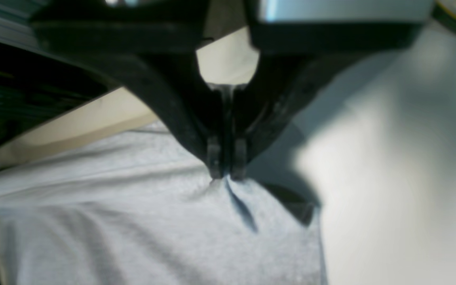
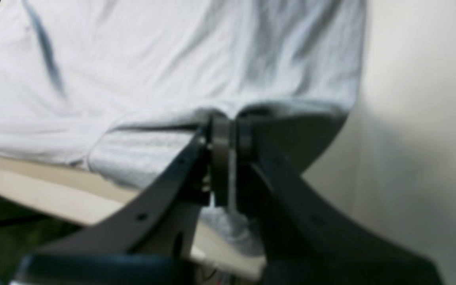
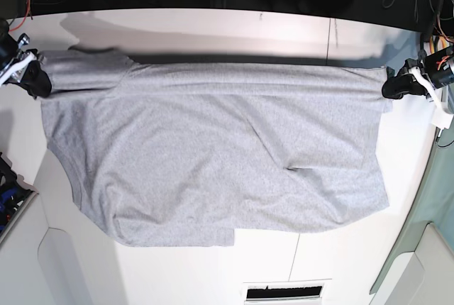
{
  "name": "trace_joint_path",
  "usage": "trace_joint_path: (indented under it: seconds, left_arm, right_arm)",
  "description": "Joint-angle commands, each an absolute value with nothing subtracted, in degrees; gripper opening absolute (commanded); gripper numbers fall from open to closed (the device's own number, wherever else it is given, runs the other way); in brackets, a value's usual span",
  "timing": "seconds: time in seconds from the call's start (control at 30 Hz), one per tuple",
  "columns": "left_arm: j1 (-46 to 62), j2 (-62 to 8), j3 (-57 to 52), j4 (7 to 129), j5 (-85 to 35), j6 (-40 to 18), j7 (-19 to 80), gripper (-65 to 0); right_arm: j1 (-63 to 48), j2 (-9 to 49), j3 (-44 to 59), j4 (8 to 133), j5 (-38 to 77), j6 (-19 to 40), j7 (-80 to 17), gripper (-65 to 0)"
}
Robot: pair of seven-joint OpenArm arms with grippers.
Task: Layout the t-shirt on the table in an organized manner, then fold the t-shirt properly
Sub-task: 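Lift the shoulder edge with both grippers and fold it over the body, then lower the folded edge with both grippers and pull it back flat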
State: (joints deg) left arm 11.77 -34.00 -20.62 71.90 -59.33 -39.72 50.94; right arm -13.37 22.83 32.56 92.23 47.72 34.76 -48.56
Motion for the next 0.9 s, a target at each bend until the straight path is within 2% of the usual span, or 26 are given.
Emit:
trace_joint_path:
  seconds: [0.0,0.23,0.47,0.87]
  left_arm:
    - [11.4,-35.0,-21.2,72.7,-58.0,-40.0,48.1,-65.0]
    - [10.3,-34.0,-21.1,71.7,-50.6,-40.0,42.3,-65.0]
    - [6.3,-34.0,-19.1,70.1,-45.3,-40.0,39.1,-65.0]
    - [-2.1,-32.1,-16.2,64.9,-40.5,-40.0,34.5,-65.0]
  right_arm:
    - [-11.2,23.9,31.9,92.0,47.3,34.5,-46.3,-65.0]
    - [2.0,23.9,24.3,80.2,41.0,34.4,-42.0,-65.0]
    - [11.9,23.9,23.6,69.8,38.0,34.3,-38.5,-65.0]
    - [16.7,23.4,23.5,60.6,34.2,34.3,-34.5,-65.0]
